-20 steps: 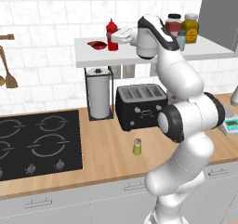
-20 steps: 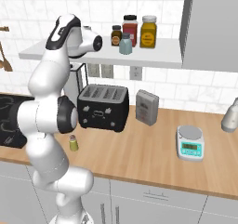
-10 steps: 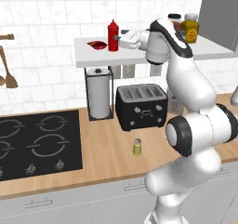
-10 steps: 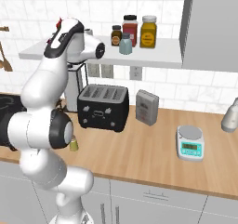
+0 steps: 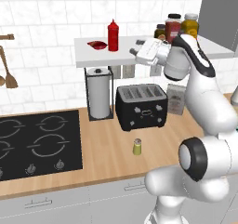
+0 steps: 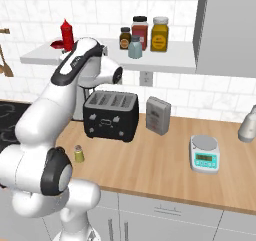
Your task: Put the shaker and condiment bottle from the counter next to their counterparts in the cabinet.
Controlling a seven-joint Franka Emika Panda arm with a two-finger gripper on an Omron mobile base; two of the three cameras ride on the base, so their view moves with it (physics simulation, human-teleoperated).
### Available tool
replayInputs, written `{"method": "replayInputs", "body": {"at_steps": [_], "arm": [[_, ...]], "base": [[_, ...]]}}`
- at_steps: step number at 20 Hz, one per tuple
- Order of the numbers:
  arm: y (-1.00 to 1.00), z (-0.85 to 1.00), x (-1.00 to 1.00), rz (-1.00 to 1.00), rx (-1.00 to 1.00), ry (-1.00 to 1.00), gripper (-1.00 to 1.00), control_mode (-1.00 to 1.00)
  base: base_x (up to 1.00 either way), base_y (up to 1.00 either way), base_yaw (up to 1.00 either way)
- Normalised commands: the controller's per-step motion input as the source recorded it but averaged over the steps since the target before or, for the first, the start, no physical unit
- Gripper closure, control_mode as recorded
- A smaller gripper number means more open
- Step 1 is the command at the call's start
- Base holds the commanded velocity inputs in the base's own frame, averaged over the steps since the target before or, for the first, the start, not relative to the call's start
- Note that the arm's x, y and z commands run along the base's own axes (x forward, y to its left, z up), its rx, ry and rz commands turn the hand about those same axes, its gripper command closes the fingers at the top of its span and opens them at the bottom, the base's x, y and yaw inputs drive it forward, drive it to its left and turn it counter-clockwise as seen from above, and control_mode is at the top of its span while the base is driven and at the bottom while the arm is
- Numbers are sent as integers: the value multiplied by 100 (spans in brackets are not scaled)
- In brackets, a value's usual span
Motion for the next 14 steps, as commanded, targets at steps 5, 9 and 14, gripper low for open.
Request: {"method": "replayInputs", "body": {"at_steps": [5,9,14], "arm": [[-23,-40,-66,0,0,-5,-100,-100],[-20,-59,-57,0,-1,-1,-100,-100],[-6,-73,-42,1,-6,0,-100,-100]], "base": [[0,0,0],[0,0,0],[0,0,0]]}}
